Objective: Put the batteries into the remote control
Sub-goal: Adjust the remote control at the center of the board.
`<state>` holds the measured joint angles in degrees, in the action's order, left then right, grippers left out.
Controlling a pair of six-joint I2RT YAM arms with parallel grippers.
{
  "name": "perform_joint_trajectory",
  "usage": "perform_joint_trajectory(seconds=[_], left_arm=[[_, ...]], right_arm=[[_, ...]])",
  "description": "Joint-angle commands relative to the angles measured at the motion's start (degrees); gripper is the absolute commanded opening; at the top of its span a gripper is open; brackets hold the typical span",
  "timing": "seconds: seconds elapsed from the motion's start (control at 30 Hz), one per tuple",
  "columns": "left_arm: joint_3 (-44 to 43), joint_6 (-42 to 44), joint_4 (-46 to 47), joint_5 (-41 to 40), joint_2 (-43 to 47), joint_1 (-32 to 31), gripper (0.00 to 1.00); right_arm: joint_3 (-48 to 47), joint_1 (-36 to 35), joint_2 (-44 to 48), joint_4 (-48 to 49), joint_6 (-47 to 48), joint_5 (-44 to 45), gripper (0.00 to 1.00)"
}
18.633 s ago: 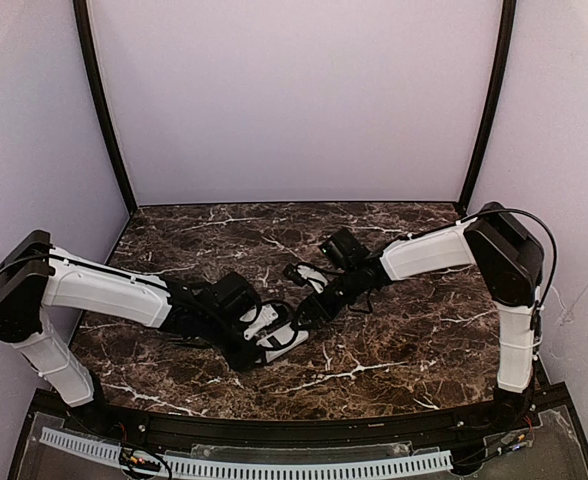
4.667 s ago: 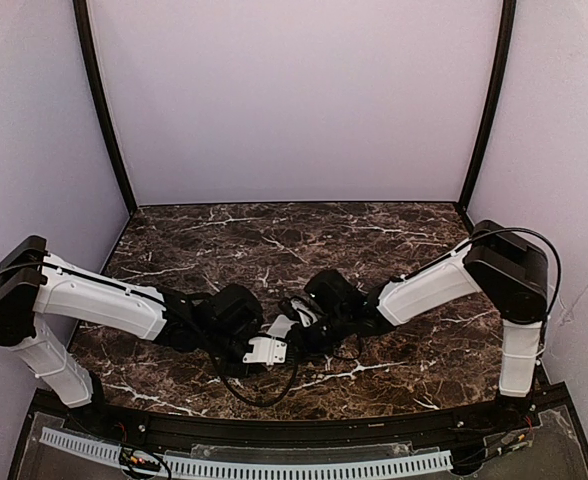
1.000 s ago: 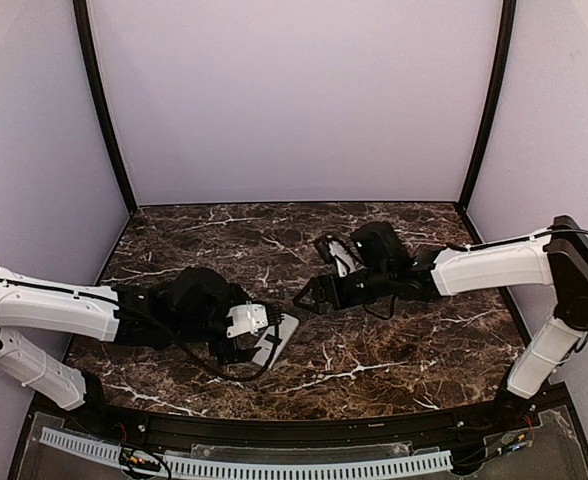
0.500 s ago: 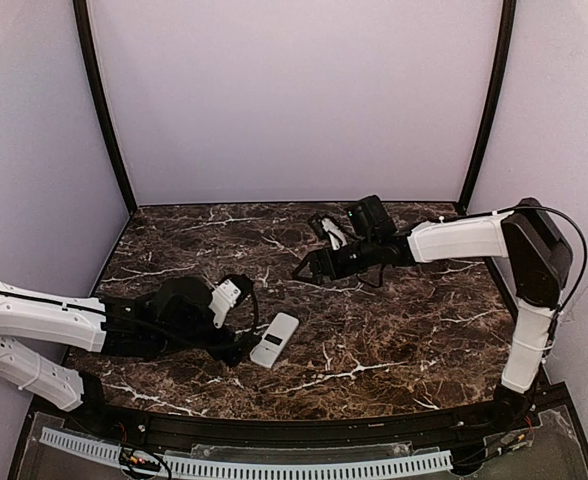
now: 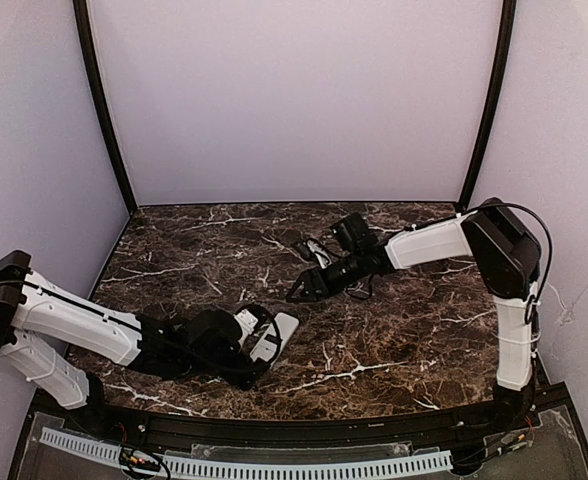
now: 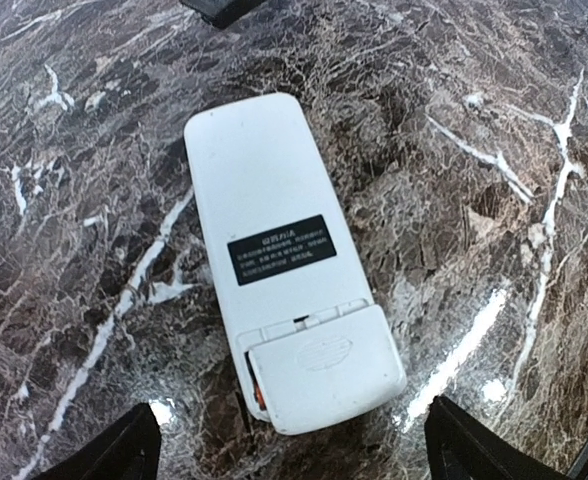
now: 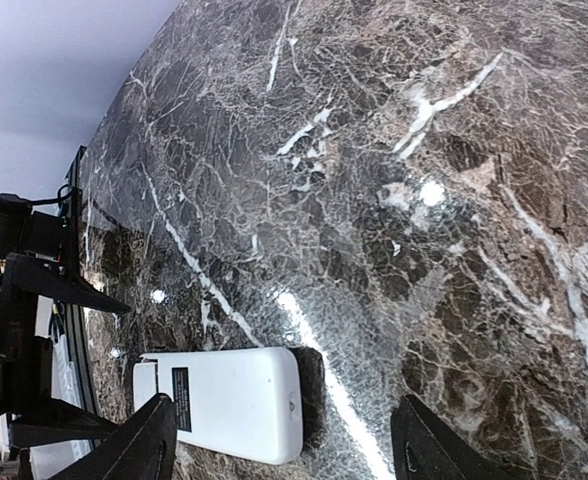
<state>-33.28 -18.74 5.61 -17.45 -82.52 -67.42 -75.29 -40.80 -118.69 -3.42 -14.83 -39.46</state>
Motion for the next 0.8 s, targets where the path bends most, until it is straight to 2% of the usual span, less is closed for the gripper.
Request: perform_joint_trajectory(seconds=[0.0, 0.27, 0.47, 0.63, 0.77], left_arm=[[-1.11, -2.67, 2.02, -2.2, -2.8, -1.03, 0.92], [-3.31, -2.17, 2.94, -2.79, -6.73, -1.57, 0.91], [-5.21, -1.7, 3.39, -3.26, -10.0, -1.66, 0.86], [-6.56, -1.58, 1.14, -5.19, -11.48, -1.66, 0.77], [-6.87, 0.18, 0.53, -5.52, -11.9, -1.6, 0.66]], right_arm=[[-1.88, -1.13, -1.8, 1.36, 0.17, -3.22, 0.72], [-0.91, -2.98, -2.56, 1.4, -0.46, -2.01, 0.67], [1.4, -3.69, -1.82, 1.73, -1.08, -2.09, 0.61], [4.73, -3.85, -0.53, 2.75, -1.96, -2.1, 0.59], [7.16, -3.94, 0.9, 3.16, -3.06, -2.63, 0.56]])
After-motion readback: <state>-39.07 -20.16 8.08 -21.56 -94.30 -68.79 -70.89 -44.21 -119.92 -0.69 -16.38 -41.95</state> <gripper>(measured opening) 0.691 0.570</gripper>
